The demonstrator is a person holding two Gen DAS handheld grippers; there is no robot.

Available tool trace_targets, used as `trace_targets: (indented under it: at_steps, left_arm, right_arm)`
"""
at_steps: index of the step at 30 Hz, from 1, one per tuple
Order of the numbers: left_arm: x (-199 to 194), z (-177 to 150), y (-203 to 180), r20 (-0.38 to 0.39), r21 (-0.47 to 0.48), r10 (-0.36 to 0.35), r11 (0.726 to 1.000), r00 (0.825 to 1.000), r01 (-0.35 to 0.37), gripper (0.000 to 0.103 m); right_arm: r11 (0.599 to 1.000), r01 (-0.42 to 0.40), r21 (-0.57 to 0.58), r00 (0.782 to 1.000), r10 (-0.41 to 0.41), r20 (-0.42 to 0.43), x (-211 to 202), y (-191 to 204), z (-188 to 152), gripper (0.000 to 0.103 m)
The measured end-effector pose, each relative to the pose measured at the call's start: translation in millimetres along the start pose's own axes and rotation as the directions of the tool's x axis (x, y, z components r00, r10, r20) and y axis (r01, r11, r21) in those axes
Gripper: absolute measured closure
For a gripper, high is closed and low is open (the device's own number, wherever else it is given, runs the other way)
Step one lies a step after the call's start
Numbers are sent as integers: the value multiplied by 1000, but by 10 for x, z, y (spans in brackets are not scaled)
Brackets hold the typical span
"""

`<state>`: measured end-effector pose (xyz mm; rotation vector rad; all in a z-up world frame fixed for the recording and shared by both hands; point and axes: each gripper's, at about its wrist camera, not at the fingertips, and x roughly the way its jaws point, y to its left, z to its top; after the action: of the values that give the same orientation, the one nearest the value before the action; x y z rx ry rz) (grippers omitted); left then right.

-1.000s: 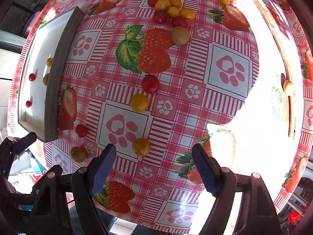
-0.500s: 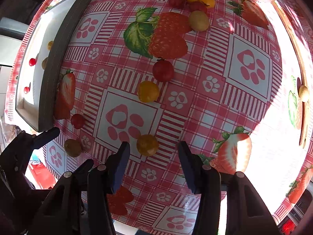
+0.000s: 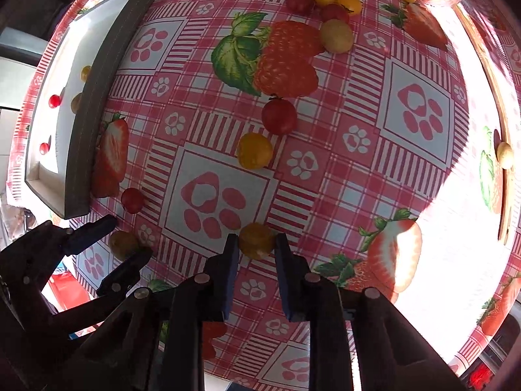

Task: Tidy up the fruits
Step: 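Grasp a yellow cherry tomato with the right tool while the left grasps a brown fruit, then carry both fruits into the white tray and open both tools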

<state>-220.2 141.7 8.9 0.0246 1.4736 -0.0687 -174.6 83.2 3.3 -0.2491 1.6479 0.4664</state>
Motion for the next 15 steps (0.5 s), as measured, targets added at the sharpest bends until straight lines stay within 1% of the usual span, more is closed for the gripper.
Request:
trace_targets:
  at_steps: [5, 8, 15]
  left_arm:
    - [-81, 9, 167, 2, -72, -109, 992, 994, 108, 73]
    - [-178, 7, 225, 17, -95, -155, 983, 988, 156, 73]
    - [-409, -40, 351, 63, -101, -168, 980, 984, 174, 73]
  right_arm:
    - [1000, -2, 8, 1000, 2, 5, -72, -113, -30, 79]
    - [1000, -7, 18, 1000, 7, 12, -155, -186, -20, 79]
    - [999, -25, 34, 999, 23, 39, -356, -279, 21, 79]
